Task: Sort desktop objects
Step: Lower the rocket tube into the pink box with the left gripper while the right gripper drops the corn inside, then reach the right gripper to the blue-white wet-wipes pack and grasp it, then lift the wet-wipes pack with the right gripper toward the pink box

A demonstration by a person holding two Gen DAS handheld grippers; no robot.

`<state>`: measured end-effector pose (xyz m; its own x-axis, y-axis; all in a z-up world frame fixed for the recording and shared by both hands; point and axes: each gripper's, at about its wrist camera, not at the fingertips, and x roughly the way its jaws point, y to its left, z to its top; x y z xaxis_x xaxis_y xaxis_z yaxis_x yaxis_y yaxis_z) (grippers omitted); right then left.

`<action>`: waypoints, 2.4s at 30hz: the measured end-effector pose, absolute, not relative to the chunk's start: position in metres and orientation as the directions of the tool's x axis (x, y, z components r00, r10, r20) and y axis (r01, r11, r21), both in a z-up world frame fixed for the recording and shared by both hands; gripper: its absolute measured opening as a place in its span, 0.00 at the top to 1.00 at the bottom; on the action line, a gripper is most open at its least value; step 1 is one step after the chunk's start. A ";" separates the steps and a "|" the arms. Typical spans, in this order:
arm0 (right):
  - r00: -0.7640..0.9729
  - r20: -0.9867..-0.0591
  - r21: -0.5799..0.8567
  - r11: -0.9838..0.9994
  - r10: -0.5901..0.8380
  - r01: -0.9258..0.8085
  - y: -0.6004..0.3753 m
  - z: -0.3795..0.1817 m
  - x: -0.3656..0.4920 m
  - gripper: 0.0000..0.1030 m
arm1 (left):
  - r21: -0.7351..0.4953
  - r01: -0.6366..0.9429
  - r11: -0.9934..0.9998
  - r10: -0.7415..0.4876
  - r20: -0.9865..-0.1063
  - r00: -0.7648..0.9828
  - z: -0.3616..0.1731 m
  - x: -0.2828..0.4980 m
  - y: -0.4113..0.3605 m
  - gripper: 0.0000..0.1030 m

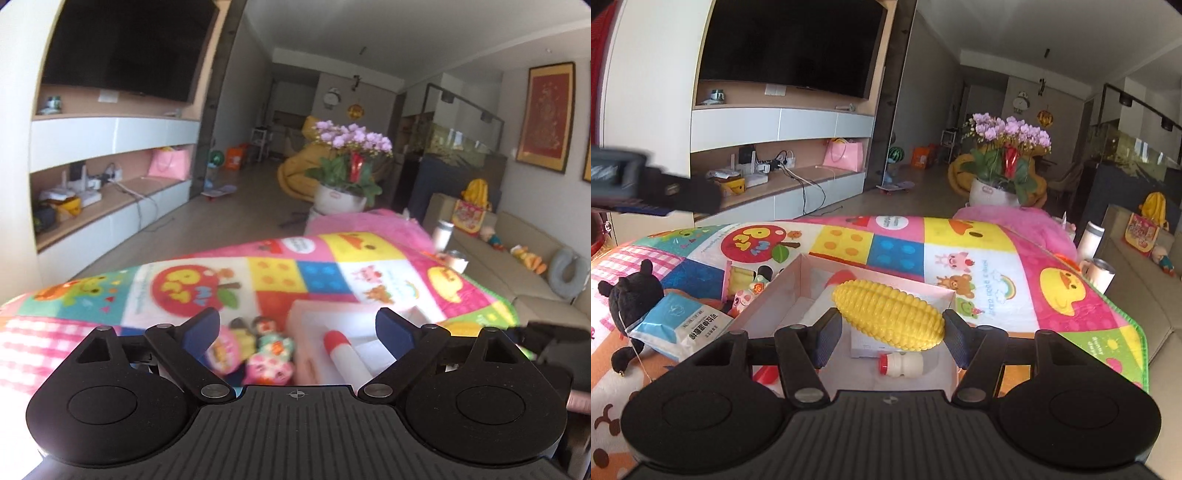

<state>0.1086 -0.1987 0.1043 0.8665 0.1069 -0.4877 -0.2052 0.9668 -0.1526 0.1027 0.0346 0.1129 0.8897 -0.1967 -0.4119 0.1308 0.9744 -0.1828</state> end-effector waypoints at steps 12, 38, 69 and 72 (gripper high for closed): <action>0.852 -0.520 0.033 0.998 0.068 -0.060 -0.200 0.136 0.154 0.28 | -0.206 0.082 0.975 -0.183 -0.541 0.821 0.036 0.041 0.068 0.02; 0.602 -0.734 0.072 0.918 0.314 -0.391 -0.030 0.072 0.193 0.68 | -0.154 -0.168 0.974 0.061 -0.535 0.843 0.013 0.014 0.116 0.00; 0.609 -0.677 -0.021 0.817 0.412 -0.576 -0.141 0.047 -0.022 0.00 | -0.191 -0.185 0.964 0.040 -0.583 0.811 0.010 0.026 0.120 0.00; 0.607 -0.686 -0.035 0.815 0.401 -0.579 -0.152 0.039 -0.023 0.00 | -0.116 -0.183 0.976 0.084 -0.579 0.811 0.014 0.034 0.114 0.00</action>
<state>-0.0233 -0.1522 0.0390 0.6066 0.4015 -0.6862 -0.5788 0.8147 -0.0350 0.0340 0.1142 0.0135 0.8109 0.0836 -0.5791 -0.1834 0.9762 -0.1159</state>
